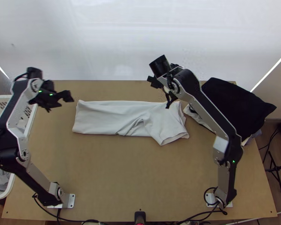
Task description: Fold the t-shirt
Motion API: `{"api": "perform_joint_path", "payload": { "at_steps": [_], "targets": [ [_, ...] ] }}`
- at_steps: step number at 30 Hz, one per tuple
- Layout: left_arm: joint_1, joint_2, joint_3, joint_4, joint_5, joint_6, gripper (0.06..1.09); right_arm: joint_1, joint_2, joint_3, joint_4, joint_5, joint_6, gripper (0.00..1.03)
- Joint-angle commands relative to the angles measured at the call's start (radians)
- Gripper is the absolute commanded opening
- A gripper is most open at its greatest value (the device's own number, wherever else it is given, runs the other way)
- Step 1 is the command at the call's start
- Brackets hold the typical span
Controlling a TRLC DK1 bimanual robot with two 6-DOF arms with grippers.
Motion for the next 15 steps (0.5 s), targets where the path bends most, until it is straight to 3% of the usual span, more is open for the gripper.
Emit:
{"api": "perform_joint_path", "payload": {
  "at_steps": [1, 3, 4, 6, 9, 12, 15],
  "targets": [
    [0.149, -0.038, -0.049, 0.000, 0.082, -0.094, 1.05, 0.008, -0.113, 0.001, -0.068, -0.180, -0.203, 0.73],
    [0.169, -0.065, -0.063, -0.003, 0.082, -0.140, 1.05, -0.004, -0.128, 0.000, -0.096, -0.245, -0.237, 0.76],
    [0.176, -0.080, -0.071, -0.003, 0.082, -0.167, 1.05, -0.004, -0.137, -0.005, -0.107, -0.249, -0.277, 0.88],
    [0.182, -0.085, -0.082, 0.000, 0.094, -0.192, 1.05, 0.005, -0.148, -0.004, -0.107, -0.252, -0.329, 0.98],
    [0.182, -0.082, -0.124, 0.026, 0.137, -0.149, 1.05, 0.034, -0.162, -0.020, -0.102, -0.254, -0.468, 0.99],
    [0.185, -0.082, -0.183, 0.093, 0.238, -0.092, 1.05, 0.042, -0.146, -0.022, -0.094, -0.260, -0.590, 0.99],
    [0.193, -0.050, -0.218, 0.132, 0.326, -0.037, 1.05, 0.029, -0.140, -0.030, -0.096, -0.383, -0.679, 0.93]
  ]
}}
